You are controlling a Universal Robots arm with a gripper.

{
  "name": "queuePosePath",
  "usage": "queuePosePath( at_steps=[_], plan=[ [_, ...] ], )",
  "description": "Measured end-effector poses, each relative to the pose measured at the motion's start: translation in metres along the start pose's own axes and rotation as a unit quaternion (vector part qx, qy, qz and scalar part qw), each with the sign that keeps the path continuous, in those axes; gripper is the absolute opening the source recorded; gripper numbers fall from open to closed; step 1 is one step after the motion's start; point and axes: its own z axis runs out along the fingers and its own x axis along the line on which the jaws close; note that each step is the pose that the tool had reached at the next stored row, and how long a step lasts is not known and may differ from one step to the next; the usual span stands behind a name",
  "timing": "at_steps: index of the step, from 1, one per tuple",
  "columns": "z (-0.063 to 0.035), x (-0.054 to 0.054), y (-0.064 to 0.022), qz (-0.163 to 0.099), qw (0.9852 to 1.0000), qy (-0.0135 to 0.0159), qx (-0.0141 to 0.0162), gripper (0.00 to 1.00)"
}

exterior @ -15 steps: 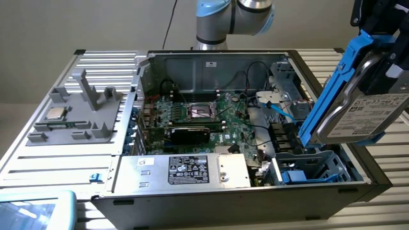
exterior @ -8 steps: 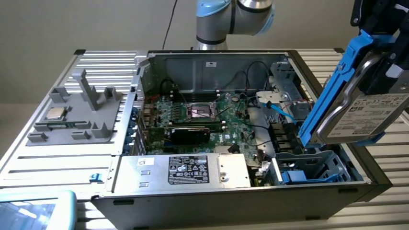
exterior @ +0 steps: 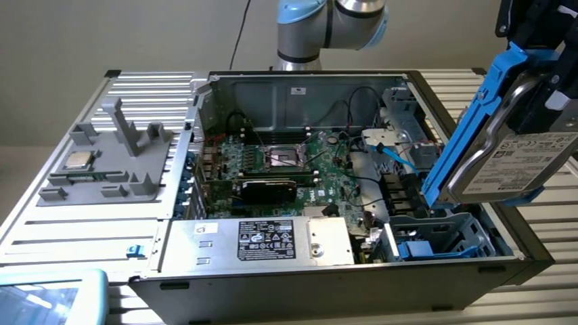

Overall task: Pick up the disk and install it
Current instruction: 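Insert the disk into the insertion slot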

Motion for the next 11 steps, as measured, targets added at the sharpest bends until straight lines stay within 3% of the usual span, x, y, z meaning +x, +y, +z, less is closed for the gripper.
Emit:
queuePosePath(
  at_steps=[6,11],
  plan=[
    [0.0041,0.0,0.0003,0.0,1.0,-0.0002,0.0,0.37],
    [0.0121,0.0,0.0008,0.0,1.0,-0.0049,0.0,0.37]
  ],
)
